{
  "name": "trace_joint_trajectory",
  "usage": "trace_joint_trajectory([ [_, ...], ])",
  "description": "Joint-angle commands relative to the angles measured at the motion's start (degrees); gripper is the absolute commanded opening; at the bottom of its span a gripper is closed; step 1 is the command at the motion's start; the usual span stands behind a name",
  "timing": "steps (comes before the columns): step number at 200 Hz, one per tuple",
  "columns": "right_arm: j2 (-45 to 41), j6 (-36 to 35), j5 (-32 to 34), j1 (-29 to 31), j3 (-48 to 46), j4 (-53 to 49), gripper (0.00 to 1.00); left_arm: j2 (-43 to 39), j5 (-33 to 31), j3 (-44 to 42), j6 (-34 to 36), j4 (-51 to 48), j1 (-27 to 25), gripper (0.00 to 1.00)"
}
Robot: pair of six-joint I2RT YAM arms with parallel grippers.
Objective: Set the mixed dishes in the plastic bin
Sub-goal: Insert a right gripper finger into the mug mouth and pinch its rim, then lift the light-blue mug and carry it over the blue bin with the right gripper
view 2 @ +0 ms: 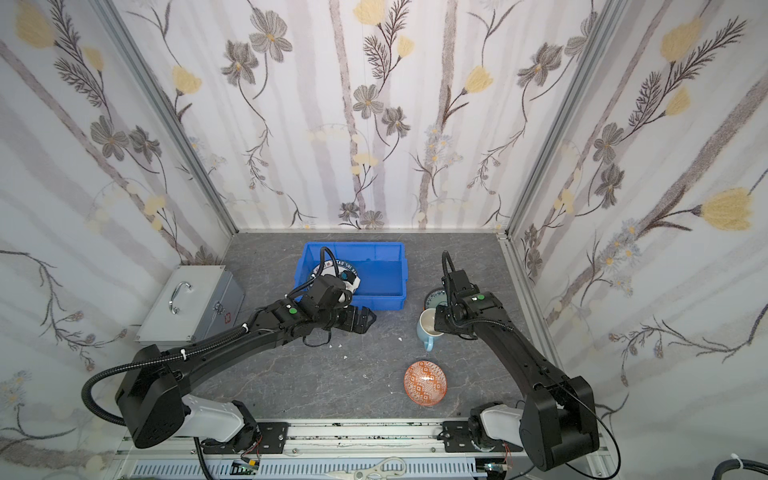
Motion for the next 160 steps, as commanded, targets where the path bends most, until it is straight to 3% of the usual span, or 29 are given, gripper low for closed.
trace_joint_trajectory([
  [1, -1.1, 0.1, -1.0, 0.8, 2.2, 0.3, 0.02, -0.9, -1.8, -0.3, -0.1, -0.6, 0.0, 1.00],
  [82, -3.3, 1.2, -2.8, 3.4, 11.9, -1.6, 0.02, -3.5, -3.1, 0.4, 0.1, -3.5, 1.1, 1.00],
  [160, 5.9, 0.5, -3.0, 5.6, 23.8, 0.6, 0.01, -7.6, -4.0, 0.8, 0.1, -6.4, 2.9, 1.00],
])
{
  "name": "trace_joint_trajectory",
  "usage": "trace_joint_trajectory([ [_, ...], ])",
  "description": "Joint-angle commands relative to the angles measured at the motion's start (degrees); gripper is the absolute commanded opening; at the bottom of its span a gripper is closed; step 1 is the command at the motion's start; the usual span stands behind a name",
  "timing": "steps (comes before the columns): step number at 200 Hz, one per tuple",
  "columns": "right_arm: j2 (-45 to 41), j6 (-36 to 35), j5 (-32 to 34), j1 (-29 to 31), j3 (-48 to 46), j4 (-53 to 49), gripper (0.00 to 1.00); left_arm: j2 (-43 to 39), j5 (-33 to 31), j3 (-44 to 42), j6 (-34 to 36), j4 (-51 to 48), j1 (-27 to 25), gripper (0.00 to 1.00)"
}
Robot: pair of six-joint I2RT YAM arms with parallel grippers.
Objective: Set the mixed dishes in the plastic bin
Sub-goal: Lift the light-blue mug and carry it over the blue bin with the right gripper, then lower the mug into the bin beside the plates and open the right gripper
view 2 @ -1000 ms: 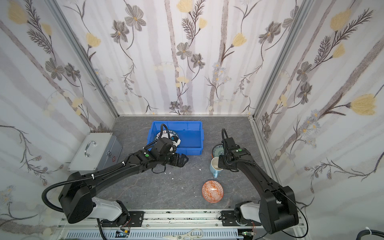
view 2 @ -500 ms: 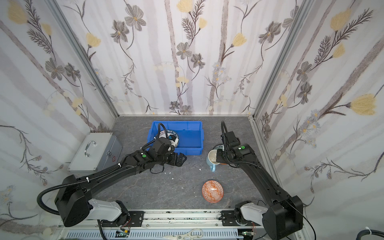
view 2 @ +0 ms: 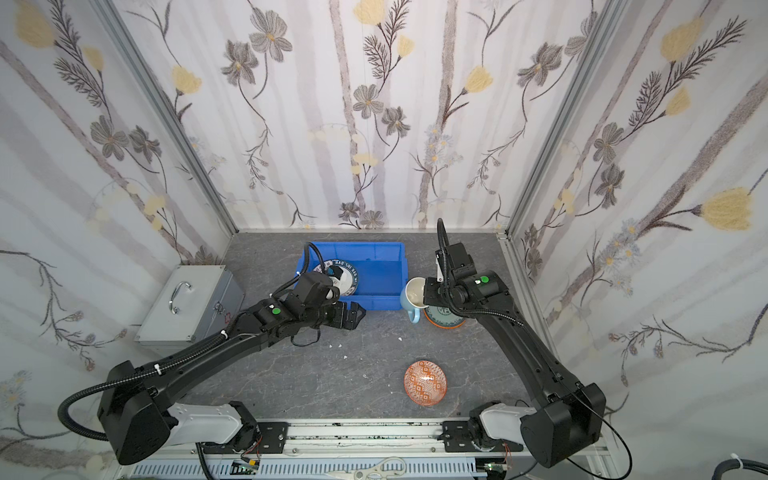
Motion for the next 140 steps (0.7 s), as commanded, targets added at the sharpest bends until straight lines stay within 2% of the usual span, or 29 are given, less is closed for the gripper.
trace_joint_trajectory([
  [1, 3.2, -0.2, -1.0, 0.6, 4.3, 3.9, 0.01, -1.3, -1.5, 0.3, 0.0, -1.3, 0.5, 1.00],
  [36, 12.3, -1.5, -1.1, 1.6, 13.3, 4.7, 0.00, -2.3, -1.6, 0.5, 0.5, -4.4, 1.5, 1.00],
  [76, 24.9, -3.8, -2.0, 1.7, 25.6, 4.0, 0.00, -8.1, -2.1, -2.2, -0.4, -5.6, 2.6, 1.00],
  [140, 48.4, -6.9, -2.4, 1.5, 53.4, -4.6, 0.00, -11.4, -3.2, -5.3, -1.1, -6.7, 4.3, 1.00],
])
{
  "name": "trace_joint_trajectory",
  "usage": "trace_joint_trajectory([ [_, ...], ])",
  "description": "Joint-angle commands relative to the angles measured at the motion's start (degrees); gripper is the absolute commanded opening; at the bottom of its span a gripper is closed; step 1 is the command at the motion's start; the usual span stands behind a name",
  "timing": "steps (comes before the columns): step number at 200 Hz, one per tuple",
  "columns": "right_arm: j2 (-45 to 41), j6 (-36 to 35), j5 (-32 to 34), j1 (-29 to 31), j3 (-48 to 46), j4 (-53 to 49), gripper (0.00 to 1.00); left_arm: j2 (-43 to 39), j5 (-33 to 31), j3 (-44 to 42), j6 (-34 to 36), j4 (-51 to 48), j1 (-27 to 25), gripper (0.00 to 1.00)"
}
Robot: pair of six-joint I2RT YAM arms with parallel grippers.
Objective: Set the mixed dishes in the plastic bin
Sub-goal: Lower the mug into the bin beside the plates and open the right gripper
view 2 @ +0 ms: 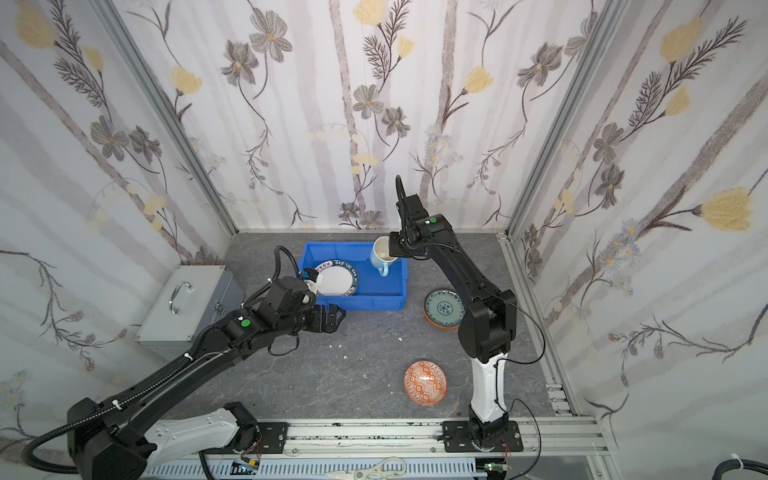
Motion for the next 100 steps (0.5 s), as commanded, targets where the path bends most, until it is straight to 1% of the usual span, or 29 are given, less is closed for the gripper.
trace_joint_trajectory([
  [1, 5.9, -1.7, -0.4, -0.1, 7.7, -1.8, 0.00, -0.5, -0.9, -0.7, -0.9, -0.8, 0.6, 1.00],
  [18, 9.7, -2.4, -0.6, -0.2, 10.8, -2.2, 0.00, -0.4, -0.6, -0.9, -0.7, -0.9, 1.1, 1.00],
  [33, 11.5, -2.7, -0.1, -0.3, 11.3, -1.7, 0.00, -0.1, -0.3, -1.0, -0.5, -0.8, 1.6, 1.00],
  [100, 15.7, -4.8, -0.4, -1.2, 11.6, -2.6, 0.01, 2.8, 1.9, -1.1, -0.4, 0.3, 3.3, 1.00],
])
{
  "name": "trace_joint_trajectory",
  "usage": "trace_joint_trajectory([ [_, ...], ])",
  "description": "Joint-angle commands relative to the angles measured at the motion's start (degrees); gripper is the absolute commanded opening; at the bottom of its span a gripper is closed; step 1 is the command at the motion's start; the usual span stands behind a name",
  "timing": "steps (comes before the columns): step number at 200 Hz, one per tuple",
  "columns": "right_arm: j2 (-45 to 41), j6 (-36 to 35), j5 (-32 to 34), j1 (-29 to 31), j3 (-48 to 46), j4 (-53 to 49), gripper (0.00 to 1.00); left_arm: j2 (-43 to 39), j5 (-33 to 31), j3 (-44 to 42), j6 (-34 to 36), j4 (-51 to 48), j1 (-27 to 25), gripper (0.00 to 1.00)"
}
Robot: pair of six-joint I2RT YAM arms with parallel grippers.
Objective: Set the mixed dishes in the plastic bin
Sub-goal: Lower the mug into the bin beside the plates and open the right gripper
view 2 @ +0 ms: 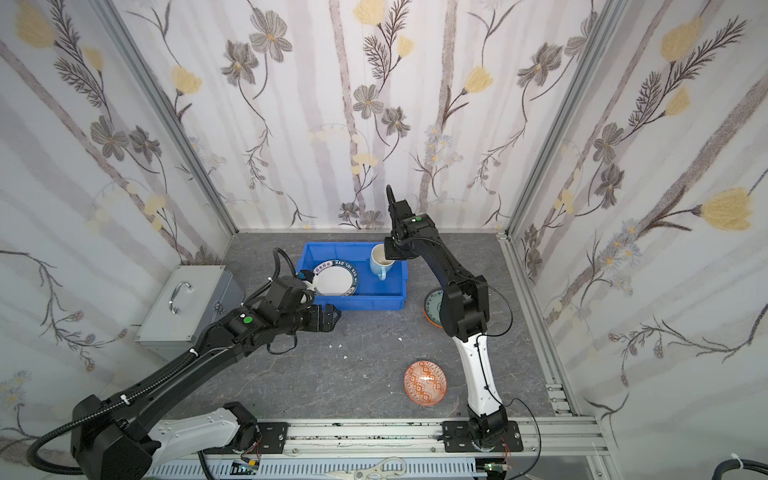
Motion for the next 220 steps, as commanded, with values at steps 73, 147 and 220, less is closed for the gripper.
trace_joint_trajectory([
  [73, 3.0, -1.9, -0.2, -2.2, 1.7, 2.5, 0.04, 3.8, 2.5, 0.0, -0.7, 3.0, 1.2, 1.00],
  [147, 5.1, -2.1, -1.7, -2.2, 3.9, 2.6, 0.21, 5.1, 2.8, 0.3, -1.0, 3.2, 1.7, 1.00],
  [220, 4.2, -2.3, -1.4, -2.3, 3.9, 3.0, 0.29, 5.3, 3.3, 0.0, -1.2, 3.7, 2.1, 1.00],
])
